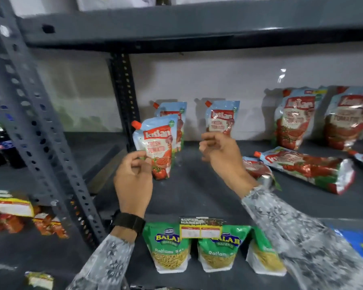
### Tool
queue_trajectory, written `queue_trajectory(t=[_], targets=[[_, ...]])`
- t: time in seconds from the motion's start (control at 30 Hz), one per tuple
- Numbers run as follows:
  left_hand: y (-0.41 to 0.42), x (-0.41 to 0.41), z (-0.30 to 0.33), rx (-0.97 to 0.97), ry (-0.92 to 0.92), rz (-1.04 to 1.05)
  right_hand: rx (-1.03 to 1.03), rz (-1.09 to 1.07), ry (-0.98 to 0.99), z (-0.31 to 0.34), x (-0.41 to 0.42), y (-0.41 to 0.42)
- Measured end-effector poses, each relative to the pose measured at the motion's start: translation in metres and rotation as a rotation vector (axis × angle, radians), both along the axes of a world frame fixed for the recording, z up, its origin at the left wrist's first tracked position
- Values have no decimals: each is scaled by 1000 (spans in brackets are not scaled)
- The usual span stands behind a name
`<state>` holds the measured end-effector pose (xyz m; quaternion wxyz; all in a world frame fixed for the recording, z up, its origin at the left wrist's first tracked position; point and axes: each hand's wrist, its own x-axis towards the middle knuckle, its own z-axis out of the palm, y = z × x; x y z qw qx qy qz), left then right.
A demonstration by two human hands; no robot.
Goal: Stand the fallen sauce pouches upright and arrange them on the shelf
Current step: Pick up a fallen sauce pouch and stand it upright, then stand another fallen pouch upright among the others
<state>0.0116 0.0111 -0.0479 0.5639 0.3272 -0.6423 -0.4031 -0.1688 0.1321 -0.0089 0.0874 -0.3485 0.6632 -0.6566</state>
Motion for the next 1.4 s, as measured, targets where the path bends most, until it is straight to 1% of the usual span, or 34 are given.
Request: queue_trajectory(t=[0.03,0.1,0.17,0.23,0.27,0.33,0.4,0.43,0.47,0.53,0.67,0.8,0.9,0.97,1.0,1.13,1.2,1.3,1.4], targets=[[11,-6,2,-40,-17,-62,-16,-20,40,7,-4,14],[36,-30,5,-69,-114,-215,-26,-94,138,19,-18,49],[55,-58,8,-51,-241,-375,-5,-183,208,28,-34,79],[68,-86,11,4,-373,-506,71,-266,228,29,-50,103],[72,-99,12,45,-436,-557,154,-307,244,28,-59,112],[74,-122,10,144,-563,-627,397,-379,260,17,-75,125],[78,-139,7,243,-648,-661,600,-382,193,0,-88,136],[80,-146,6,290,-649,-669,628,-345,121,-9,-93,139],[82,-152,5,327,-628,-667,604,-293,25,-17,-97,141],[85,-159,5,395,-570,-646,473,-205,-190,-30,-101,142],[95,-167,11,622,-462,-712,248,-150,-477,-44,-110,139],[94,-159,10,773,-268,-729,131,-80,-672,-43,-114,135],[86,-146,13,854,-147,-720,40,-10,-760,-35,-109,128],[79,-137,22,845,-69,-721,-3,56,-756,-21,-103,122],[75,-133,29,814,-33,-719,-23,83,-718,-12,-101,118],[62,-120,66,595,75,-662,-111,73,-452,24,-92,105],[58,-116,77,521,109,-621,-141,59,-353,34,-90,96],[56,-117,74,448,118,-548,-135,6,-260,30,-89,77],[56,-122,51,402,90,-468,-83,-74,-198,5,-86,60]])
